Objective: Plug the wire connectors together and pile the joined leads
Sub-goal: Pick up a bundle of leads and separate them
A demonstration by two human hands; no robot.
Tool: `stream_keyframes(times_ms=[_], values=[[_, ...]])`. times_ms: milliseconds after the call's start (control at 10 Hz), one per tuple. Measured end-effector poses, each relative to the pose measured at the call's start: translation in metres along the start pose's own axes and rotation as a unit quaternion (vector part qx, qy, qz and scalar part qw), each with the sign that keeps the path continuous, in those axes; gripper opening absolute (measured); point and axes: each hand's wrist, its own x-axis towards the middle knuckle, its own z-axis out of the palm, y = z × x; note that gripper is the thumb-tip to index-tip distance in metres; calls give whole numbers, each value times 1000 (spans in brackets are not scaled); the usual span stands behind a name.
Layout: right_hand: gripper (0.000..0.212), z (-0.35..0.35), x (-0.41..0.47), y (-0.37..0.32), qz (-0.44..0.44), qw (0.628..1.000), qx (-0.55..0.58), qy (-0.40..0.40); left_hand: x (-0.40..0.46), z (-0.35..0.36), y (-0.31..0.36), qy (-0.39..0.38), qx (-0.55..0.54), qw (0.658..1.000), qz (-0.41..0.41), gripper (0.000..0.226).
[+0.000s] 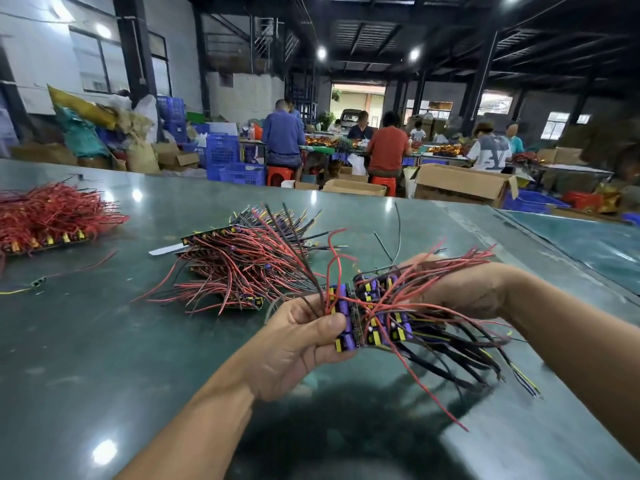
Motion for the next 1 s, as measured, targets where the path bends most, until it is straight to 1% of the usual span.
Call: stream_keyframes(times_ms=[100,200,300,400,500,600,700,800,900,1000], values=[[7,-2,3,-2,-10,997,-62,48,1,-3,0,49,27,998,-1,18],[19,-6,6,-4,3,984,-142,106,2,-5,1,84,23,996,6,16],[23,-12,7,-9,-3,976,-153,153,4,-8,5,146,-11,989,31,17],[6,-22,7,-6,15,987,-28,157,8,-12,6,209,-43,973,88,13],[13,-26,11,-3,50,989,-18,140,10,-13,5,256,-50,954,148,12],[14,-23,17,-4,51,987,-51,143,9,-14,7,291,-53,939,173,8],[25,-29,18,-1,26,975,-73,209,8,-22,14,329,-76,925,172,17],[31,-36,14,-8,5,939,-134,316,8,-29,18,362,-108,908,180,21],[32,-40,15,-12,-41,934,-9,354,9,-30,20,378,-126,894,204,24],[33,-36,24,-17,-49,920,-50,385,9,-29,23,389,-133,879,244,24]])
